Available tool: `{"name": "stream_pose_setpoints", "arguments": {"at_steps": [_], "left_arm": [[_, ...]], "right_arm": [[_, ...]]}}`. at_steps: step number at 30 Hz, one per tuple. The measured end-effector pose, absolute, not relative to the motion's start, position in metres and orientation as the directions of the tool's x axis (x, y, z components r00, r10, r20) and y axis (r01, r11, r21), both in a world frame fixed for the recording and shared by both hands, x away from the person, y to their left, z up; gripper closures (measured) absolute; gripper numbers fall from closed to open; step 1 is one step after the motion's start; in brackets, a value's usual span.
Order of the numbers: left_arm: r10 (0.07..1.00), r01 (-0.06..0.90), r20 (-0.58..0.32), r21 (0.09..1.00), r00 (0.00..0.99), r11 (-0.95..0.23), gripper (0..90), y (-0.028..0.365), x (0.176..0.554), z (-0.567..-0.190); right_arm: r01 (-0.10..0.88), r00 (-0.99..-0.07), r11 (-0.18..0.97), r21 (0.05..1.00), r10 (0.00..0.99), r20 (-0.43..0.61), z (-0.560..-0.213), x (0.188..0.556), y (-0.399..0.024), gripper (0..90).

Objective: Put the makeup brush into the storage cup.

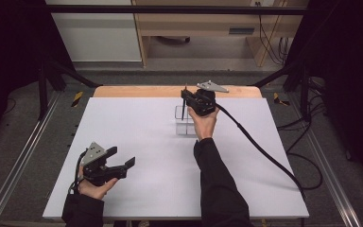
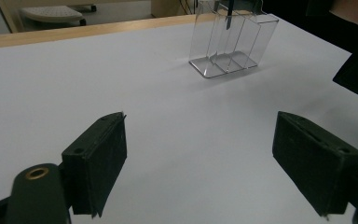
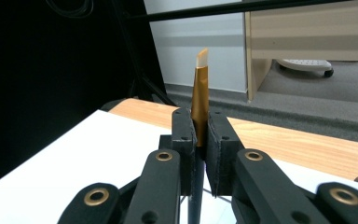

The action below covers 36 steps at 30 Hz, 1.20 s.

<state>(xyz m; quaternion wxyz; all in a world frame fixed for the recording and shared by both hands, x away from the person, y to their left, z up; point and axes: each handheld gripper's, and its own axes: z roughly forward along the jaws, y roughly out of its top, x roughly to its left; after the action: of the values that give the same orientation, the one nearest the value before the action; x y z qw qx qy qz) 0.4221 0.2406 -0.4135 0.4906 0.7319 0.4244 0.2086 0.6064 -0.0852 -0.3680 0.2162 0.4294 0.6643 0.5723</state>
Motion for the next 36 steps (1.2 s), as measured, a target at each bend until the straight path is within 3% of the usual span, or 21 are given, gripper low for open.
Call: {"name": "stream_pose_setpoints", "arguments": {"at_steps": [36], "left_arm": [[0.823,0.415,-0.104,0.894,0.558,-0.168,16.9,0.238,0.422,-0.414]], "right_arm": [[0.377,-0.533,0.054,0.925,0.829,0.168,-0.395,0.602,-0.076,83.3]]}}
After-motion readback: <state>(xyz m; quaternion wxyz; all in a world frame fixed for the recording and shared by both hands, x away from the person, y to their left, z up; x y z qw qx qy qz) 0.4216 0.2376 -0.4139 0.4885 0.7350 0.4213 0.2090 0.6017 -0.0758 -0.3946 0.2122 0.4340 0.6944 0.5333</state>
